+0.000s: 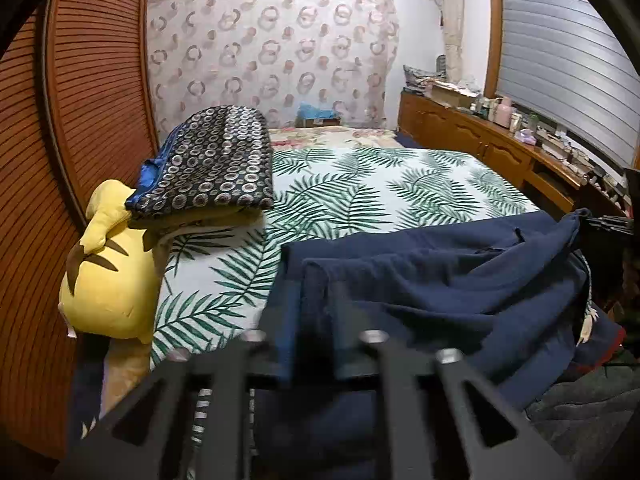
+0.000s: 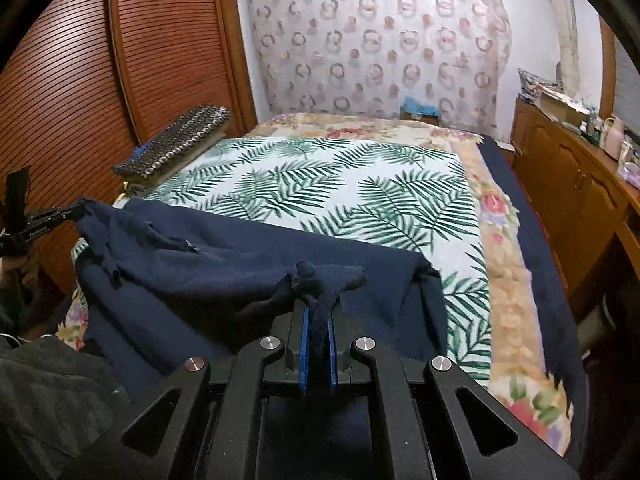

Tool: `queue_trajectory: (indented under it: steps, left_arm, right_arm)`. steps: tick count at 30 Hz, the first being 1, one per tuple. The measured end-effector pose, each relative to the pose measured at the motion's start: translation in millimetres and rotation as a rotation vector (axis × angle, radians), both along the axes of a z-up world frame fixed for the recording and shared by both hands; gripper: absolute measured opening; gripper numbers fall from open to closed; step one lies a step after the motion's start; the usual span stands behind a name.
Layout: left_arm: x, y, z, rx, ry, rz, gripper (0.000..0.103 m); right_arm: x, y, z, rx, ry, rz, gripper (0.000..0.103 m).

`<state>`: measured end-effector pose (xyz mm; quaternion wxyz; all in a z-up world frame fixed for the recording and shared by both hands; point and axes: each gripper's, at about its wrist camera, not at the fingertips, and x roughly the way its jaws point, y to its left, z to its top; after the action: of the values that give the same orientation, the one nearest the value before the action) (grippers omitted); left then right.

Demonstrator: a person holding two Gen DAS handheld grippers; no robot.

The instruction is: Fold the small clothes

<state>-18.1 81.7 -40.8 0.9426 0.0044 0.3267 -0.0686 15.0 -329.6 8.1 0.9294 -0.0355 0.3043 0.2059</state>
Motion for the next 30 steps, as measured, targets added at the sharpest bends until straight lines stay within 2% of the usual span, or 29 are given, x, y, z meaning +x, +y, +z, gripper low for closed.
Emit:
queue_trajectory:
  steps: [2,4,5,8,10,11,12,15,16,18,19,26,30]
  left_arm:
    - [2.7,2.5,-1.2,0.014,-0.001,0.016,0.034]
    - [5.7,5.7,-2.4,0.005,0.004,0.022,0.043]
    - [7.5,7.6,-2.7,-0.007,0.006,0.02,0.043]
    - [14.0,10.6,-2.1,-0.021,0.015,0.011,0.05]
    - [19.2,10.9,-0.6,-0.018,0.012,0.006,0.072]
    - [22.6,10.8,-1.2,-0.018,0.014,-0.001,0.076]
    - [26.4,9.8,-1.8,-0.014,0.017,-0.005,0.077]
    - [36.4,5.6,-2.8,0.008,0.018,-0.005,0.077]
    - [39.8,4.9,-2.9,0.015,0.018,-0.005,0.077]
    - [49.8,5.7,-2.8,0.021,0.023,-0.006,0.077]
    - [53.9,6.2,-2.5,0.02,0.025,-0.007,0.077]
    - [88.9,9.9,-4.8,0.046,0.063,-0.003,0.077]
    - [101.4,7.4,-18.7,0.071,0.104,-0.012,0.077]
  right_arm:
    - [-1.6,-0.2,6.2,-0.013,-0.025,-0.027,0.015]
    - [-0.1,1.8,15.4,-0.011,-0.047,-0.025,0.016]
    - [0.9,3.7,18.1,-0.015,-0.054,-0.02,0.017]
    - [7.1,9.1,29.2,-0.039,-0.076,-0.035,0.026]
    - [10.6,10.4,32.5,-0.039,-0.084,-0.037,0.03]
    - [13.5,10.9,35.5,-0.039,-0.086,-0.04,0.034]
    - [14.9,11.6,35.5,-0.042,-0.088,-0.043,0.039]
    - [23.6,14.2,39.5,-0.047,-0.099,-0.045,0.043]
    - [24.3,13.8,31.5,-0.048,-0.098,-0.044,0.044]
    - [31.1,13.0,26.8,-0.051,-0.088,-0.05,0.055]
    - [35.9,12.8,24.2,-0.054,-0.081,-0.053,0.056]
    - [65.8,7.6,-3.2,-0.083,0.001,-0.075,0.057]
    - [73.7,6.0,-11.9,-0.096,0.019,-0.082,0.057]
